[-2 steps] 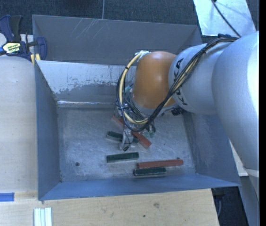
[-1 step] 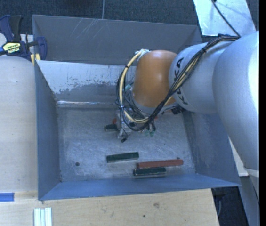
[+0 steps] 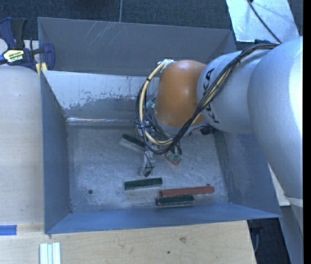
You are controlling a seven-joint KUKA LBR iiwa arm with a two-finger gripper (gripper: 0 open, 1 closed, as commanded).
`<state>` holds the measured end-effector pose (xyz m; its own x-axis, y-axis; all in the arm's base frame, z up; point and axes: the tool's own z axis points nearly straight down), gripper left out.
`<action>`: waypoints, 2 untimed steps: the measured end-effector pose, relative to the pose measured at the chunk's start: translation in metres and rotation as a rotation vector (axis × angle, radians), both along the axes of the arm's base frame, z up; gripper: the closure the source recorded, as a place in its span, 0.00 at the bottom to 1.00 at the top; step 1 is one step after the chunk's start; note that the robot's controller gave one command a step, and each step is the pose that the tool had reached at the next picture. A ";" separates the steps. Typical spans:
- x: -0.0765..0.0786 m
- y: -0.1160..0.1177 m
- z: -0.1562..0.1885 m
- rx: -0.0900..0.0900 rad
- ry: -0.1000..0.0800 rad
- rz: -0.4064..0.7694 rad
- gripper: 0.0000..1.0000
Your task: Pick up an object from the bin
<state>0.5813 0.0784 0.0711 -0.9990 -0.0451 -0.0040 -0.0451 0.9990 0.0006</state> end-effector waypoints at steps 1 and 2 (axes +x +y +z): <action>0.001 0.000 0.001 0.001 -0.005 0.000 1.00; -0.015 0.021 0.151 0.001 -0.008 0.025 1.00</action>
Offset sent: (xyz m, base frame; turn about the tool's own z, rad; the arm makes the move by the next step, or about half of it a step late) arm 0.0000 0.0000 0.0000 0.0000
